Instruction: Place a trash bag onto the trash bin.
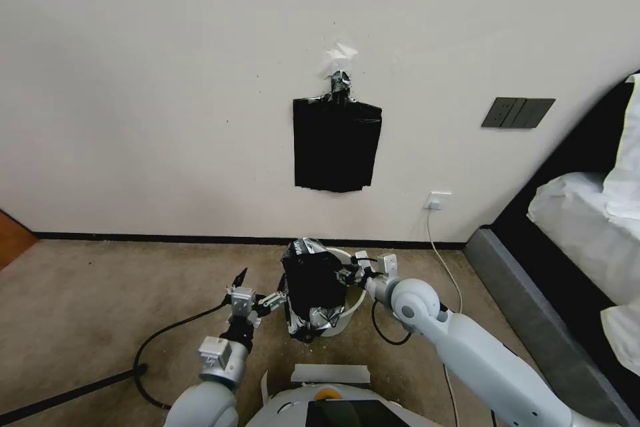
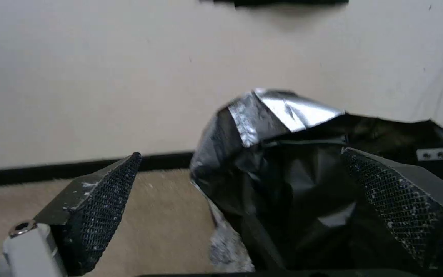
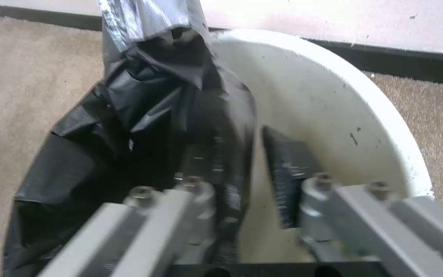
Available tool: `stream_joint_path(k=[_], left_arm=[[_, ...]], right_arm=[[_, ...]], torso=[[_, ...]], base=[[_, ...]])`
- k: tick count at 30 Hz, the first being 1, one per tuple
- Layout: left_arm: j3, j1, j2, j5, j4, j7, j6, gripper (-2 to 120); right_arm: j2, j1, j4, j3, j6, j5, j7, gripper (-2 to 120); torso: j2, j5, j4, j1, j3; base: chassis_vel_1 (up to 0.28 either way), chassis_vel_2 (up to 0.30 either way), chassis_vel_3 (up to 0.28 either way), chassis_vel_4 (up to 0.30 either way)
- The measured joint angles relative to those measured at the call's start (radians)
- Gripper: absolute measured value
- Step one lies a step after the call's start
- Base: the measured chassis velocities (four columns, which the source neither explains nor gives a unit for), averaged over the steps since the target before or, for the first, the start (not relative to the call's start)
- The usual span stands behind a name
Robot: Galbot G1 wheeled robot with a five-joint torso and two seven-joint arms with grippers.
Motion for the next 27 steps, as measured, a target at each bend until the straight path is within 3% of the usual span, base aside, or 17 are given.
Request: stream_joint_path(k=[2, 4, 9, 14, 21, 22, 27], left_arm=[[0.040, -0.072, 0.009, -0.076, 0.028, -0.041, 0.066, 100], [0.058, -0.101, 0.012, -0.098, 0.043, -0.060, 0.088, 100], [0.129, -0.220, 0.005, -0.147, 0.118, -0.109, 0.134, 100], [0.209, -0.363, -0.044, -0.195, 0.197, -0.168, 0.190, 100], [0.265, -0.452, -0.090, -0.230, 0.261, -0.261, 0.301, 100], [0.275, -0.472, -0.103, -0.264, 0.273, -0.307, 0.342, 100], [0.290, -0.506, -0.129, -0.369, 0.301, -0.384, 0.387, 100]], right_arm=[[-0.002, 0.003, 0.002, -0.003, 0.001, 0.000, 0.005, 2], [-0.003, 0.009, 0.002, -0.009, 0.001, 0.002, 0.007, 0], [-0.001, 0.041, -0.008, -0.036, 0.003, 0.010, 0.014, 0], [-0.005, 0.041, -0.005, -0.038, 0.004, 0.012, 0.022, 0], [-0.016, 0.030, 0.006, -0.028, 0.005, 0.015, 0.033, 0], [-0.021, 0.028, 0.012, -0.027, 0.005, 0.016, 0.034, 0], [-0.025, 0.027, 0.015, -0.026, 0.005, 0.016, 0.035, 0]], torso=[[0.000, 0.0000, -0.0003, 0.000, 0.000], [0.000, 0.0000, -0.0002, 0.000, 0.000], [0.000, 0.0001, 0.0004, 0.000, 0.000], [0.000, 0.0002, -0.0002, 0.000, 0.000], [0.000, 0.0002, 0.0001, 0.000, 0.000], [0.000, 0.0002, 0.0000, 0.000, 0.000], [0.000, 0.0002, 0.0001, 0.000, 0.000]], base=[[0.000, 0.000, 0.000, 0.000], [0.000, 0.000, 0.000, 0.000], [0.000, 0.000, 0.000, 0.000], [0.000, 0.000, 0.000, 0.000], [0.000, 0.000, 0.000, 0.000], [0.000, 0.000, 0.000, 0.000], [0.000, 0.000, 0.000, 0.000]])
